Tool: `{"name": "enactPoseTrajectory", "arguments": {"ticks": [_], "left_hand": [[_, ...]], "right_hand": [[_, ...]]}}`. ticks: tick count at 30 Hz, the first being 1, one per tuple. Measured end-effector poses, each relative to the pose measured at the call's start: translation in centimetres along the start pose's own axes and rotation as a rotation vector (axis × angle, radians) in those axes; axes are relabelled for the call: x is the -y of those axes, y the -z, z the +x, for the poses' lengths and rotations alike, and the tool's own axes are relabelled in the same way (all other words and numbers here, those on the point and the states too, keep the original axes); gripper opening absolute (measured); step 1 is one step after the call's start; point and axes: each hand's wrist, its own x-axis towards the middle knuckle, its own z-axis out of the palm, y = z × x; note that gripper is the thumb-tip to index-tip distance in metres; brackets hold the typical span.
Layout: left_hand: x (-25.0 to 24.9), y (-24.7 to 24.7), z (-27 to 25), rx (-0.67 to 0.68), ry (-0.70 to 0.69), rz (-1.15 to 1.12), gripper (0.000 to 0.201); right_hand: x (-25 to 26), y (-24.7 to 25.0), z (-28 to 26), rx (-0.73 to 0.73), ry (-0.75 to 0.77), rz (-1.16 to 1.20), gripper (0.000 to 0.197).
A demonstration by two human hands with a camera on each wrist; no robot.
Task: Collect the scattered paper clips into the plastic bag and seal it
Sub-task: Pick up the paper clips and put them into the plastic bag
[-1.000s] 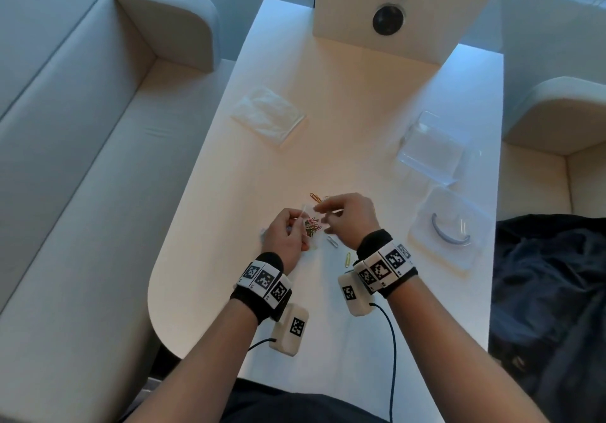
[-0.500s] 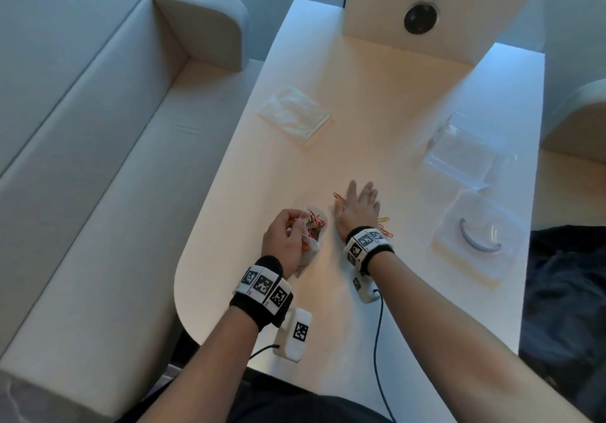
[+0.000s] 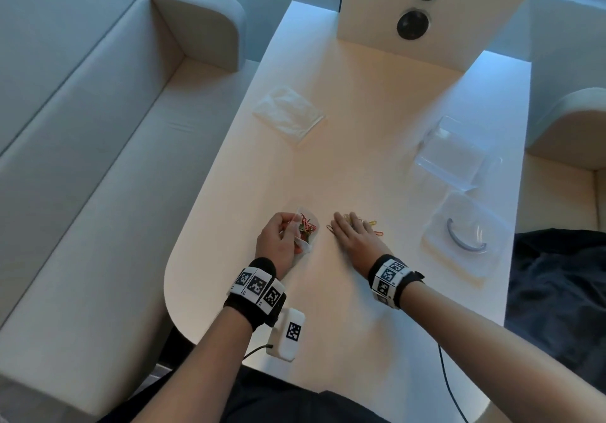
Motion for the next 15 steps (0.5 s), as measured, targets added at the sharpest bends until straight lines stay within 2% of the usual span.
{"name": "enactPoseTrajectory", "arguments": {"ticks": [2, 4, 5, 7, 9, 12, 14, 15], "left_hand": [[0.1, -0.4, -0.1, 0.002, -0.010, 0.005, 0.018], [0.5, -0.8, -0.2, 0.004, -0.007, -0.012, 0.017], [0.6, -1.0, -0.3, 0.011, 0.006, -0.025, 0.017], [0.6, -1.3, -0.5, 0.029, 0.033, -0.043, 0.018], [0.6, -1.6, -0.7, 0.041, 0.041, -0.049, 0.018], [0.1, -2.0, -0.9, 0.063, 0.064, -0.090, 0.018], [0.0, -2.2, -0.6, 0.078, 0.090, -0.101, 0.018], [0.1, -2.3, -0.4, 0.082, 0.101, -0.100, 0.018]], "right_hand": [[-0.3, 0.4, -0.5, -0.104, 0.094, -0.073, 0.053], [-0.5, 0.6, -0.7, -0.184, 0.102, -0.093, 0.046], [-0.5, 0.9, -0.7, -0.164, 0.078, -0.057, 0.044], [-0.6, 1.4, -0.4, -0.034, 0.025, 0.026, 0.037], [-1.2, 1.6, 0.3, 0.009, -0.041, 0.082, 0.022], [-2.7, 2.0, 1.2, -0.063, -0.210, 0.320, 0.020], [-3.5, 2.7, 1.1, -0.216, -0.435, 0.579, 0.015], [-3.7, 3.1, 0.9, -0.271, -0.600, 0.731, 0.011]]}}
